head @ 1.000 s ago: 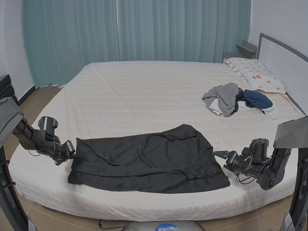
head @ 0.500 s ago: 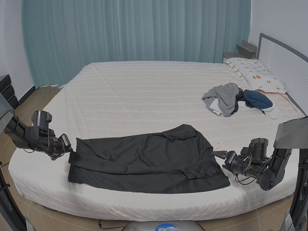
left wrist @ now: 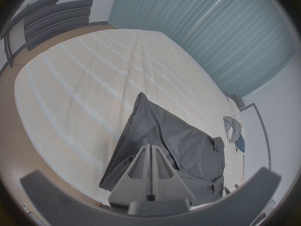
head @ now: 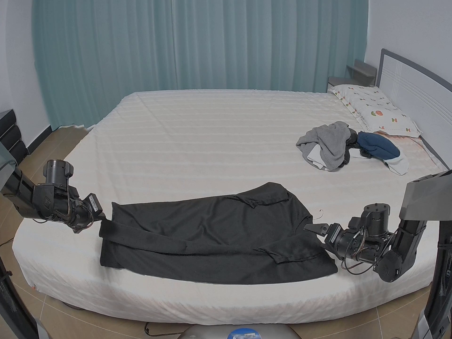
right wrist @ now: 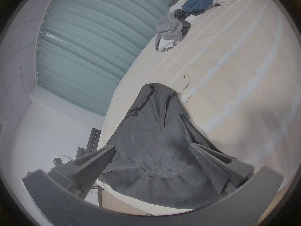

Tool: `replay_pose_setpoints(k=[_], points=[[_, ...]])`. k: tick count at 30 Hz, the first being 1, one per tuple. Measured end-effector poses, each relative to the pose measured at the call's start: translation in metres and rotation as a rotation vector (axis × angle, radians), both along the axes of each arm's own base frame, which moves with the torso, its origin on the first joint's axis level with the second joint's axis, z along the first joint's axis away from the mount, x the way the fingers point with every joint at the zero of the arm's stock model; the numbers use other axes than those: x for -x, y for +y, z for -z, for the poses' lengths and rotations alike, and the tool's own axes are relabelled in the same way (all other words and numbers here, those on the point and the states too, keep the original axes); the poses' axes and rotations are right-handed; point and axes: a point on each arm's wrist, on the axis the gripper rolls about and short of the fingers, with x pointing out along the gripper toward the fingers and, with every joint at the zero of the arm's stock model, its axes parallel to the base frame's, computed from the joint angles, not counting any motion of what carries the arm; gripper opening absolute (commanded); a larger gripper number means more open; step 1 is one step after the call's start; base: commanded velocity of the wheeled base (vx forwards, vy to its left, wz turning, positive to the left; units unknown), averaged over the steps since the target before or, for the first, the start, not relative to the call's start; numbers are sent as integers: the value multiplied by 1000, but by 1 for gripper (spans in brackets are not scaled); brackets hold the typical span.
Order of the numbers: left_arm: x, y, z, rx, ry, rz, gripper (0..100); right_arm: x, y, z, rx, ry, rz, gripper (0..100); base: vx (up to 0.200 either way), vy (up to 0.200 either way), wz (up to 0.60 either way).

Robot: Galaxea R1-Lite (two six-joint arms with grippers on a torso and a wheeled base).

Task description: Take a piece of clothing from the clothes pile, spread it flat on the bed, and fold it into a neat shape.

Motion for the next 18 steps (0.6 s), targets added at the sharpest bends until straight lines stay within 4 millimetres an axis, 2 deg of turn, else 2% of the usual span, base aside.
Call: replay_pose_setpoints(k=[4, 12, 13, 18], points=[[-4, 1, 5, 5, 9, -2, 0, 2, 5, 2, 6, 33, 11, 100, 0, 0, 0], [-20, 3, 30, 20, 63, -21, 0, 1, 14, 1, 16, 56, 27, 100, 0, 0, 0], [-21, 3, 34, 22, 73, -23, 100, 1, 15, -1, 18, 54, 27, 100, 0, 0, 0], [-25, 4, 45, 27, 98, -24, 100, 1, 18, -9, 30, 63, 33, 100, 0, 0, 0]])
